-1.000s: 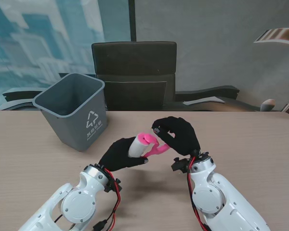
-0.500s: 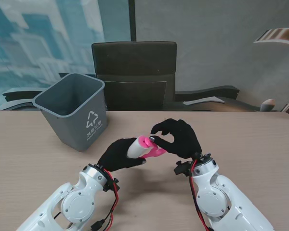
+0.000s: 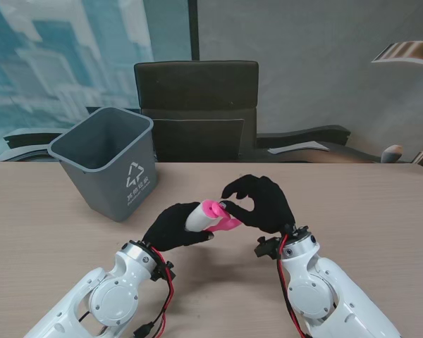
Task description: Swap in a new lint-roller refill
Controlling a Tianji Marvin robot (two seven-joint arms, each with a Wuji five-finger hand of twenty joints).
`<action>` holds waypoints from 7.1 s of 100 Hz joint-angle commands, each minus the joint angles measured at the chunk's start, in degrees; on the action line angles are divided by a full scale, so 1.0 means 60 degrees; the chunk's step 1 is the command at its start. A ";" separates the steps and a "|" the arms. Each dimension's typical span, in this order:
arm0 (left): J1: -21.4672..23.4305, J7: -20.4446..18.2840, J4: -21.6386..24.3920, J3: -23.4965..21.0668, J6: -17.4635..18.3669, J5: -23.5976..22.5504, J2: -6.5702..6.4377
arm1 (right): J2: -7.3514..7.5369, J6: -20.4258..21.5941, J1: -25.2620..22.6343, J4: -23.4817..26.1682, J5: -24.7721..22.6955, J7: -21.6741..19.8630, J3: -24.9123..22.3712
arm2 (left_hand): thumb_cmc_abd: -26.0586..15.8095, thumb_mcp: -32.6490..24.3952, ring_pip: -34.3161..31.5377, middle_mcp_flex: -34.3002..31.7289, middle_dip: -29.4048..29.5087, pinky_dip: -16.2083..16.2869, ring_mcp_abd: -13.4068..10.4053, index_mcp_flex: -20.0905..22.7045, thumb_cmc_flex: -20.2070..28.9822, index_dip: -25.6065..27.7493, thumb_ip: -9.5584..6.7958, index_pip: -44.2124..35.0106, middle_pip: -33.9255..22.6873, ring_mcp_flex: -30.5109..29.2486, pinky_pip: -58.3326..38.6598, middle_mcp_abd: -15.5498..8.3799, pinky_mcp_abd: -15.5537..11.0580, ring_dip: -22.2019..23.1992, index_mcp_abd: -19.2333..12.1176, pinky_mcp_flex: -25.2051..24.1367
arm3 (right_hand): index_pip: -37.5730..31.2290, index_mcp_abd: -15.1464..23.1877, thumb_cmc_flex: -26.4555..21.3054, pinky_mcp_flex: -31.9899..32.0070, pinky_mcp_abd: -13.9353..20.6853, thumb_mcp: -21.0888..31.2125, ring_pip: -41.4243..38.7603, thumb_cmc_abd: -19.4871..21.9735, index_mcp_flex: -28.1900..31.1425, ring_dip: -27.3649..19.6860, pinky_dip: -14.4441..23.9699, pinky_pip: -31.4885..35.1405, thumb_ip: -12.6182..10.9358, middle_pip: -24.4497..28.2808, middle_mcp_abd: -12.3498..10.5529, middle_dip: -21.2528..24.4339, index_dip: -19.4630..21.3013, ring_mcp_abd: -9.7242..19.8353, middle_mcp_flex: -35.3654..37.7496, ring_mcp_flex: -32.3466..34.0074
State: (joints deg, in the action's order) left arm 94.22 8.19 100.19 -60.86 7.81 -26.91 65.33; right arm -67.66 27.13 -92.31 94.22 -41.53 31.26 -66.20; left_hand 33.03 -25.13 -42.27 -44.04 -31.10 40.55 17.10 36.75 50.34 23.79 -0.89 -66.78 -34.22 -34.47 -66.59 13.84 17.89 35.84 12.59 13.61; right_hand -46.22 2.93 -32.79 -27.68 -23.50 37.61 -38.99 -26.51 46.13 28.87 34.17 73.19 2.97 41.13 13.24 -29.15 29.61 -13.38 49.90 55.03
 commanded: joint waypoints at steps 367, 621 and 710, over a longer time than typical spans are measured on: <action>0.0635 -0.0424 0.1518 0.0223 -0.1429 0.3526 0.0339 | 0.0041 -0.1034 0.1760 -0.2485 -0.2503 0.3527 0.2052 | -0.1216 -0.0305 -0.0377 0.0244 -0.0128 -0.0207 -0.0388 0.0220 0.0766 0.0245 0.0189 -0.0849 -0.0203 0.0158 -0.0191 -0.0449 -0.0384 0.0120 -0.0777 0.0031 | -0.4293 0.0172 -0.2476 -0.2759 0.3208 0.3505 -0.7742 -0.3697 -0.0564 0.1965 0.0373 0.4191 0.0798 0.5536 0.0347 -0.4516 0.4880 0.3577 0.0167 0.1007; 0.0999 -0.0698 0.0051 -0.2029 0.1050 -0.0809 -0.0260 | 0.1963 -0.1575 0.1572 -0.3646 -0.5581 -0.3901 -0.1189 | -0.1606 -0.0838 0.1245 0.1873 0.1044 -0.0191 -0.0286 -0.0642 -0.0692 -0.0369 -0.0091 0.7413 0.1373 0.1282 0.1607 0.0134 -0.0218 -0.0320 -0.0976 -0.0818 | -0.5683 0.2122 -0.0607 -0.6892 0.4896 0.4148 -1.0000 -0.4054 0.3847 0.4667 0.0000 0.7258 -0.0143 0.6273 -0.1528 -0.6825 0.7942 0.5923 0.5030 0.3527; 0.0734 -0.0824 -0.0111 -0.1670 0.0919 -0.0354 -0.0233 | 0.1885 -0.3005 0.0800 -0.2590 -0.6203 -0.4650 -0.1543 | -0.1660 -0.0821 0.1150 0.1792 0.1012 -0.0161 -0.0300 -0.0619 -0.0660 -0.0341 -0.0121 0.7310 0.1308 0.1230 0.1539 0.0138 -0.0214 -0.0268 -0.0957 -0.0794 | -0.5615 0.1958 -0.0726 -0.6855 0.4586 0.4097 -1.0061 -0.4166 0.3816 0.4496 -0.0090 0.7164 -0.0049 0.6217 -0.1317 -0.6797 0.7992 0.5684 0.4906 0.3514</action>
State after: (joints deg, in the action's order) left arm 98.52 4.30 99.44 -70.98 13.48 -29.20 63.58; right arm -55.23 8.07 -87.27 77.69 -78.94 4.57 -76.65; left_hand 26.15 -29.65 -33.85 -32.21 -25.86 38.64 15.68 31.99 44.82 21.02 -0.38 -22.03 -25.72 -28.19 -56.54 14.32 17.11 33.47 7.45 8.99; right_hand -80.09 15.23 -36.50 -65.01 -5.42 58.87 -90.65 -49.95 67.03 54.45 33.11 106.76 0.30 77.22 -0.40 -69.82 76.52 -0.86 75.82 77.11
